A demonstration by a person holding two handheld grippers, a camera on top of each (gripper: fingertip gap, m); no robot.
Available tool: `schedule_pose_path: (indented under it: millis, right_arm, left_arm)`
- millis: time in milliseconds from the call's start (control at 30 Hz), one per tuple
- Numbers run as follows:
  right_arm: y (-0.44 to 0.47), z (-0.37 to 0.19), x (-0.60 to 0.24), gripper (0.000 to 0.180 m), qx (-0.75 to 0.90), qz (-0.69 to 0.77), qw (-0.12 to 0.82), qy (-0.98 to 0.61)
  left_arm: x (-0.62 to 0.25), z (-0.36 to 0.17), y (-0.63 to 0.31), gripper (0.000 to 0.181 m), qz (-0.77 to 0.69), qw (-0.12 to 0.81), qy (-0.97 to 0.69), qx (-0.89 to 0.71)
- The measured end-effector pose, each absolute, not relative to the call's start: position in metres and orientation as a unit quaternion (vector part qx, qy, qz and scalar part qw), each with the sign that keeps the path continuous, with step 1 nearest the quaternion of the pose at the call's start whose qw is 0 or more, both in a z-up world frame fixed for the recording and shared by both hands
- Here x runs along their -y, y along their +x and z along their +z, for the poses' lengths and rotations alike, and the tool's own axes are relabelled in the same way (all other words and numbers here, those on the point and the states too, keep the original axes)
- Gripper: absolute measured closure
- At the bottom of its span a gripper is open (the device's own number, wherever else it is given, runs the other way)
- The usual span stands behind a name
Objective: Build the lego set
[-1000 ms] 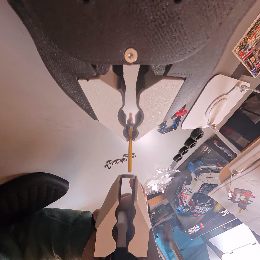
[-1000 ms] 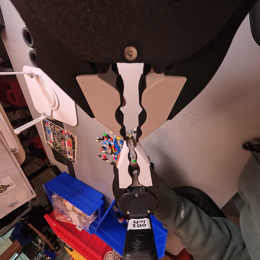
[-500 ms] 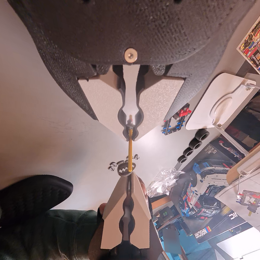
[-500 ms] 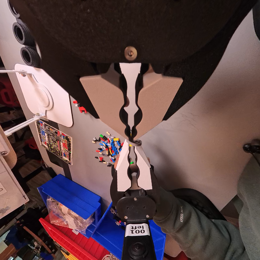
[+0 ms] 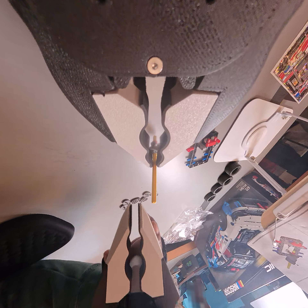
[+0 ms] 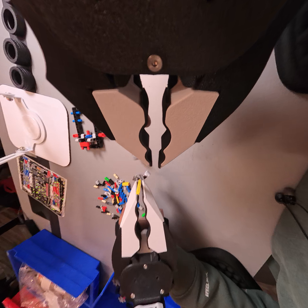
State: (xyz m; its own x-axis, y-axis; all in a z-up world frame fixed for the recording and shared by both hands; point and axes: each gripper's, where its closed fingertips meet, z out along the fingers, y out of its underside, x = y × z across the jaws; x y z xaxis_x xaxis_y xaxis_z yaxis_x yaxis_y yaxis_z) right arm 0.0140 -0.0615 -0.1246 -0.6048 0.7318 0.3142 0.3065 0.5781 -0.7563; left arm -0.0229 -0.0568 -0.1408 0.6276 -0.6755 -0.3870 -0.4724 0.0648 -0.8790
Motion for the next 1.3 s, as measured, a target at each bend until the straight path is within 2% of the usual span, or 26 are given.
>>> schedule_pose_path:
  millis: [333,400,700,800,900,1100,1300]
  right_arm:
    - [0.049,-0.175,0.056,0.152,0.873,0.296,0.166,-0.35]
    - [0.048,-0.184,0.051,0.15,0.877,0.276,0.162,-0.358]
    - [-0.04,-0.167,0.001,0.16,0.807,0.29,0.307,-0.413]
    - [-0.077,-0.181,-0.018,0.159,0.801,0.253,0.279,-0.465]
    - [-0.099,-0.197,-0.021,0.151,0.797,0.228,0.208,-0.519]
    - [-0.111,-0.213,-0.031,0.151,0.824,0.154,0.175,-0.517]
    - [-0.111,-0.219,-0.03,0.165,0.826,0.168,0.127,-0.523]
  left_arm:
    - [0.054,-0.143,-0.028,0.178,-0.076,0.591,-0.686,-0.418]
    - [0.051,-0.143,-0.033,0.178,-0.063,0.592,-0.691,-0.41]
    - [0.047,-0.139,-0.049,0.178,-0.063,0.598,-0.699,-0.387]
    - [0.048,-0.139,-0.048,0.178,-0.065,0.597,-0.698,-0.391]
    - [0.05,-0.139,-0.046,0.178,-0.063,0.595,-0.697,-0.396]
    - [0.054,-0.138,-0.044,0.178,-0.067,0.592,-0.691,-0.408]
    - [0.055,-0.136,-0.045,0.178,-0.065,0.592,-0.69,-0.412]
